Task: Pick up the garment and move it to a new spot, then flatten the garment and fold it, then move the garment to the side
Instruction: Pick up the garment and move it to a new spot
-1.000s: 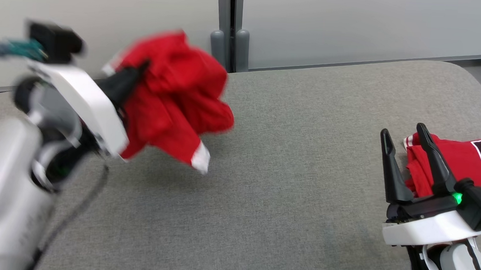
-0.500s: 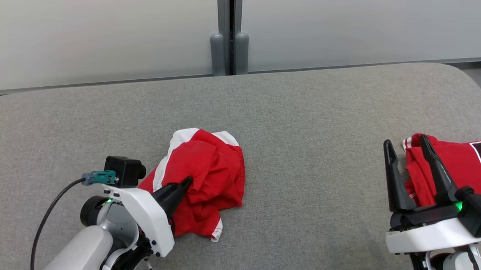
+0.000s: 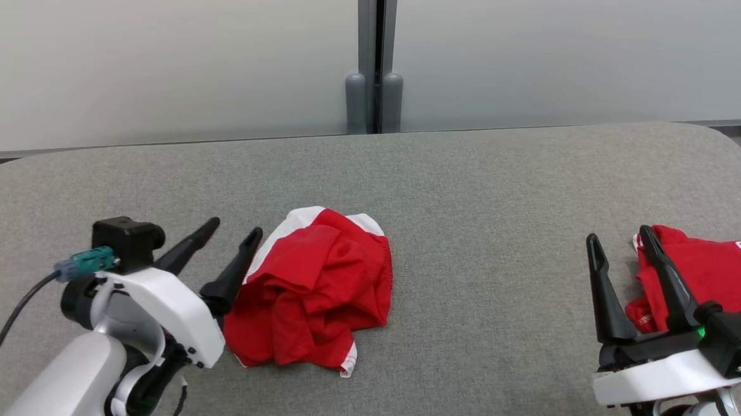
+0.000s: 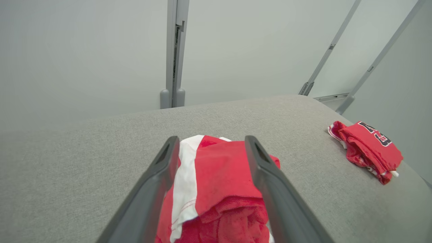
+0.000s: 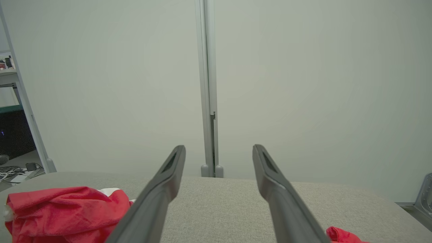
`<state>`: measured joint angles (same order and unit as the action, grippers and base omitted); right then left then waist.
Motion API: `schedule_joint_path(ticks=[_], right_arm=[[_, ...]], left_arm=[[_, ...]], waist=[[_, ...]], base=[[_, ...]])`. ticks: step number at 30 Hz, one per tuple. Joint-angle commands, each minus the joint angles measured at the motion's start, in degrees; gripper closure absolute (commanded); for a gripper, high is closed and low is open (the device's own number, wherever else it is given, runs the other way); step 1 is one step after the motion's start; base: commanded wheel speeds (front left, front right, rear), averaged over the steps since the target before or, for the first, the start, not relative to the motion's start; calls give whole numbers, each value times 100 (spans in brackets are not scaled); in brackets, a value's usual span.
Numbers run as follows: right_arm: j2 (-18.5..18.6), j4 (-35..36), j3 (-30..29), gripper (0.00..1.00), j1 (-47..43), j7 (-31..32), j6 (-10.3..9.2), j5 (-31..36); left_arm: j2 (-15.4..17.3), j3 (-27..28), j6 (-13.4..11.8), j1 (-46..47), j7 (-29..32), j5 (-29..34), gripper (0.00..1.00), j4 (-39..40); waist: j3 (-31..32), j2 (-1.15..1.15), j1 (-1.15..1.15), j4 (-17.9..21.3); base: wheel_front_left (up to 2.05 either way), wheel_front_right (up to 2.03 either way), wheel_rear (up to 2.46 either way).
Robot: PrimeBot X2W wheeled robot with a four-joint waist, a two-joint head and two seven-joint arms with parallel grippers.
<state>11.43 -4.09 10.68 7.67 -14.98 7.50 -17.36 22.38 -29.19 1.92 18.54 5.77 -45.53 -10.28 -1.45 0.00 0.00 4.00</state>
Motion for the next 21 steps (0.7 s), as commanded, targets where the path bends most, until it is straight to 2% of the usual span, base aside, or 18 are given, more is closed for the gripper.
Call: schedule_joint_path(ticks=[1, 6, 11, 14, 17, 21], right_arm=[[39, 23, -22, 0, -68, -28, -1, 7], [79, 81, -67, 0, -128, -27, -1, 21], [30, 79, -165, 0, -239, -28, -1, 52], [-13, 83, -213, 0, -351, -28, -1, 55], [-77, 98, -270, 0, -438, -28, -1, 71], [-145, 84, -350, 0, -585, -28, -1, 95]], left_arm=[[137, 86, -132, -90, -43, 83, 0, 199], [529, 406, -703, -325, -427, 549, 0, 882], [637, 716, -1262, -783, -1259, 988, 0, 1074], [455, 872, -1559, -1203, -1805, 1109, 0, 1092], [238, 1001, -1735, -1485, -2014, 1197, 0, 1092], [6, 1146, -1756, -1685, -2095, 1367, 0, 1021]], waist=[[18, 0, 0, -18], [18, 0, 0, -48], [40, 0, 0, -73], [59, 0, 0, -88], [46, 0, 0, -101], [40, 0, 0, -152]], base=[[0, 0, 0], [0, 0, 0], [0, 0, 0], [0, 0, 0], [0, 0, 0], [0, 0, 0]])
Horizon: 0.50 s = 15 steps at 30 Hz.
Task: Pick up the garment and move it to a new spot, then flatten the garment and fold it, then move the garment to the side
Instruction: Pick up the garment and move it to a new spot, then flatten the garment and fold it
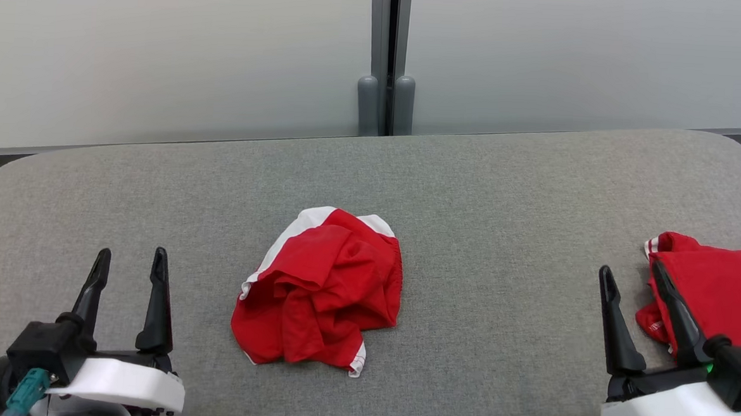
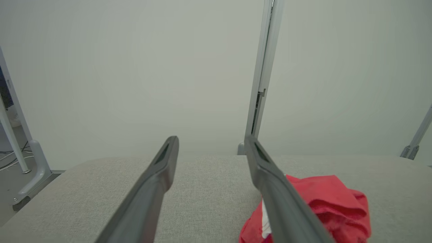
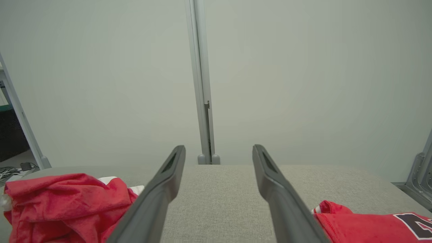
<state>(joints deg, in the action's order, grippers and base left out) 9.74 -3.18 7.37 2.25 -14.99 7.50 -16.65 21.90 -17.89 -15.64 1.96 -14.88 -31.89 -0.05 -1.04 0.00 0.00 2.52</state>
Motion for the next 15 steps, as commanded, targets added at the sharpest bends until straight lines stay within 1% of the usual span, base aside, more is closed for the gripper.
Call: schedule_joint_path(ticks=[1, 4, 7, 10, 15], right_arm=[[13, -27, -32, 0, -84, -27, -1, 27], [41, -83, 17, 0, -119, -27, -1, 55], [84, -98, -17, 0, -42, -27, -1, 33], [137, -109, -9, 0, -19, -10, -1, 36], [171, -117, -12, 0, 11, 18, -1, 13]], left_arm=[[-49, 74, 18, -57, -29, 94, 0, 6], [-361, 254, 94, -187, -31, 379, 0, 72], [-593, 396, 269, -308, -32, 559, 0, 16], [-762, 506, 442, -330, -33, 716, 0, -61], [-954, 686, 683, -319, -26, 907, 0, -158]], waist=[[-1, 0, 0, -22], [-8, 0, 0, -24], [16, 0, 0, -23], [44, 0, 0, -46], [69, 0, 0, -87]], base=[[0, 0, 0], [0, 0, 0], [0, 0, 0], [0, 0, 0], [0, 0, 0]])
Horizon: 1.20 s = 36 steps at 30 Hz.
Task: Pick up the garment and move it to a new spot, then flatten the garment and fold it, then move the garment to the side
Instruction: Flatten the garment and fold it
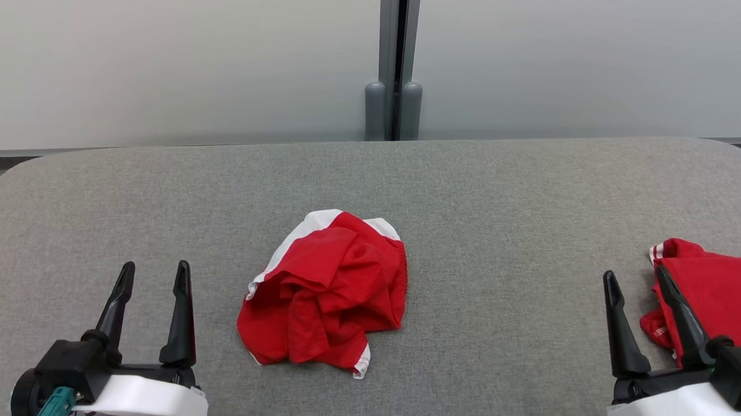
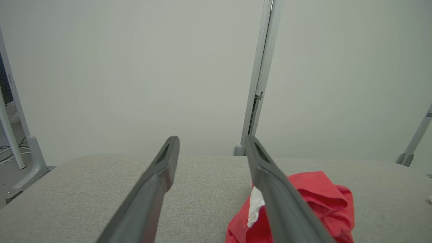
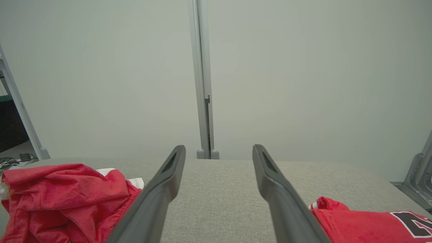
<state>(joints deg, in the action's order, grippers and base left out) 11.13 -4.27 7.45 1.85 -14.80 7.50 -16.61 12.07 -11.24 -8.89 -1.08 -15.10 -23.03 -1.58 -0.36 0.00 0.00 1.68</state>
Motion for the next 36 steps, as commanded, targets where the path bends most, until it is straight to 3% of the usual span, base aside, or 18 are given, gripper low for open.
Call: schedule_joint_path(ticks=[1, 7, 11, 26, 36], right_arm=[[34, -16, -3, 0, 56, 8, -1, 3], [153, -114, 283, 0, 259, 179, -1, -153], [346, -402, 739, 0, 673, 624, -1, -473], [769, -2659, 1707, 0, 2883, 2290, -1, -2145], [731, -3651, 2218, 0, 3379, 2884, 0, -3242]], left_arm=[[0, 52, 52, -8, -4, 56, 0, -20], [-176, 146, 296, 99, -3, 219, 0, -118], [-326, 143, 421, 184, -1, 311, 0, -149], [-684, 302, 782, 472, -2, 475, 0, -419], [-827, 408, 919, 626, -2, 535, 0, -524]], waist=[[1, 0, 0, -15], [-29, 0, 0, -215], [-110, 0, 0, -519], [-699, 0, 0, -1708], [-862, 0, 0, -2104]], base=[[0, 0, 0], [0, 0, 0], [0, 0, 0], [0, 0, 0], [0, 0, 0]])
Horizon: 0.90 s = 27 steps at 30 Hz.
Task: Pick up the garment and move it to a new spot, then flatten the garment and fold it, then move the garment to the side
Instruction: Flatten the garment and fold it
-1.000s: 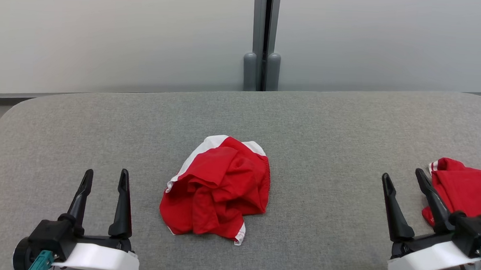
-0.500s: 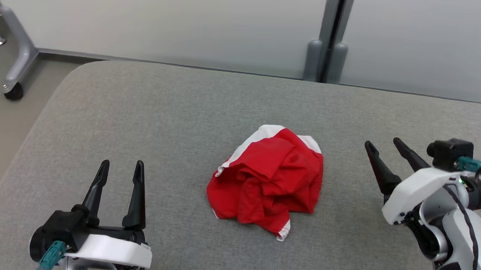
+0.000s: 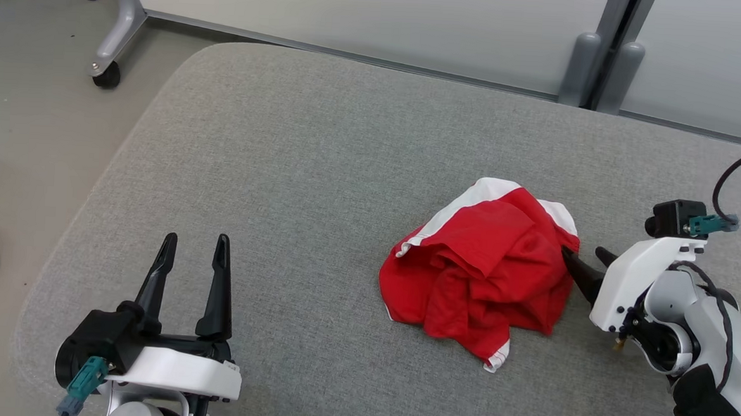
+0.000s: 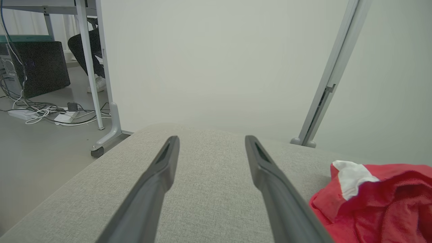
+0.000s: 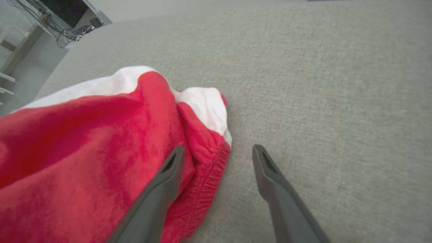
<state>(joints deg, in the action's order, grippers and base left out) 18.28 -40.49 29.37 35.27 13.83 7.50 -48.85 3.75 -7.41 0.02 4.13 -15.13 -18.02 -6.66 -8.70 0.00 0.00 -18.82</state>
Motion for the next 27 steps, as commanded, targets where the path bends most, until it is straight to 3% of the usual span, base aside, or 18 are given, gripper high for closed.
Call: schedule_joint_path(ticks=[1, 7, 8, 9, 11, 19, 27], right_arm=[[46, -110, 93, 0, 58, 73, -1, -77], [6, -431, 400, 0, 68, 151, -1, -525], [8, -462, 453, 10, 75, 134, -1, -577], [7, -483, 512, 55, 82, 108, -1, -624], [15, -473, 612, 100, 122, 6, -1, -700], [192, -181, 1049, 100, 356, -934, -1, -724], [641, 527, 1532, 100, 105, -1782, -1, -701]], left_arm=[[0, 40, 36, 108, 1, 40, 0, -25], [-38, 98, 103, 122, 2, 93, 0, -60], [-45, 105, 108, 127, 2, 100, 0, -63], [-49, 115, 105, 129, 2, 105, 0, -65], [-52, 145, 119, 125, 2, 104, 0, -65], [-64, 207, 201, 86, 1, 204, 0, -133], [-40, 269, 260, -96, 1, 322, 0, -204]], waist=[[-28, 0, 0, -82], [-35, 0, 0, -164], [-41, 0, 0, -167], [-46, 0, 0, -167], [-52, 0, 0, -148], [161, 0, 0, 170], [542, 0, 0, 731]], base=[[0, 0, 0], [0, 0, 0], [0, 0, 0], [0, 0, 0], [0, 0, 0], [0, 0, 0], [0, 0, 0]])
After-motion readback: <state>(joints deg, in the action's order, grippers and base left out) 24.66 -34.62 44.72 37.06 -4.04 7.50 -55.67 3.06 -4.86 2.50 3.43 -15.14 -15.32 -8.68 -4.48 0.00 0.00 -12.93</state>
